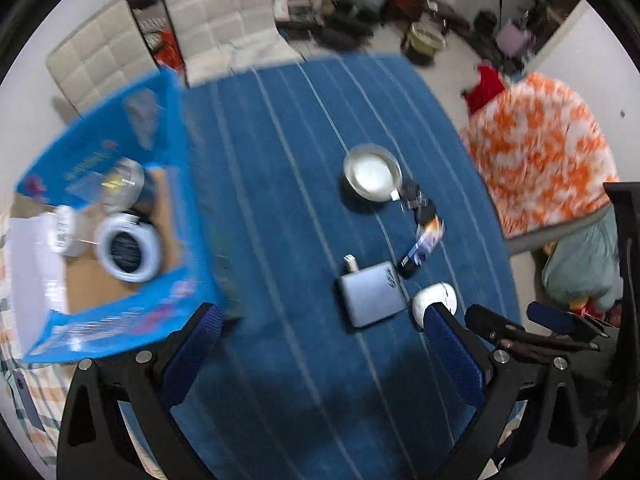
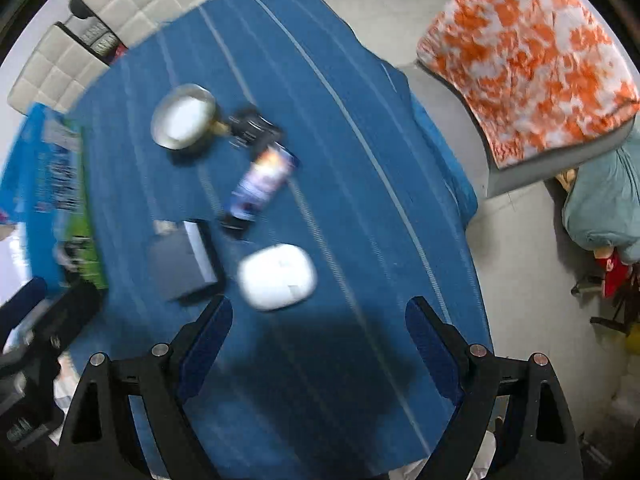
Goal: Organize rigid objects
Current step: 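Grasp the grey charger with the left tool while the right tool grasps the white earbud case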
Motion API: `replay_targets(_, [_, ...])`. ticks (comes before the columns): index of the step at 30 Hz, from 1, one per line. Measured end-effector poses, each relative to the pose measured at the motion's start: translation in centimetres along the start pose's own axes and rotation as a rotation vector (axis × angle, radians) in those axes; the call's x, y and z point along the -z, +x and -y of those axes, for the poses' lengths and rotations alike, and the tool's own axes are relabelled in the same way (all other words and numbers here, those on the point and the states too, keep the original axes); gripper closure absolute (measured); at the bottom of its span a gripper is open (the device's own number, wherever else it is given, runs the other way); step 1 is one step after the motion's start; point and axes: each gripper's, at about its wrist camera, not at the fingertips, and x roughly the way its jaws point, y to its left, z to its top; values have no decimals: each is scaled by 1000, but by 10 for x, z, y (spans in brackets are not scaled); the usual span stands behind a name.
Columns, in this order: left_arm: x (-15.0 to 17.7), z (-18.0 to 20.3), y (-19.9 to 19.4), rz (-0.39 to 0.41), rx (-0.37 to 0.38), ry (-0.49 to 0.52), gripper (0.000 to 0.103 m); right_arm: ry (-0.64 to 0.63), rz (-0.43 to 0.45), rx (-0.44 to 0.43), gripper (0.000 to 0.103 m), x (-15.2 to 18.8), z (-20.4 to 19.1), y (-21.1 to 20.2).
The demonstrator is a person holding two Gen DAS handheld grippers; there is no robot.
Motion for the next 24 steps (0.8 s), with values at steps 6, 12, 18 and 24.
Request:
replay_targets(6, [-7,18,67,-123,27,-41,0,-33,-43,-58,12,2,1,41])
replay_targets(12, [-12,32,118,-228,13,-5,29,-79,-34,-54,18,-8,-21,60])
replay_targets(18, [-2,28,116,-234,-35,32,45,-133,-18,17,43,-7,-43,68])
replay_targets(24, [2,23,120,-235,-76,38,45,-172,-24,56,44,-5,-47,66])
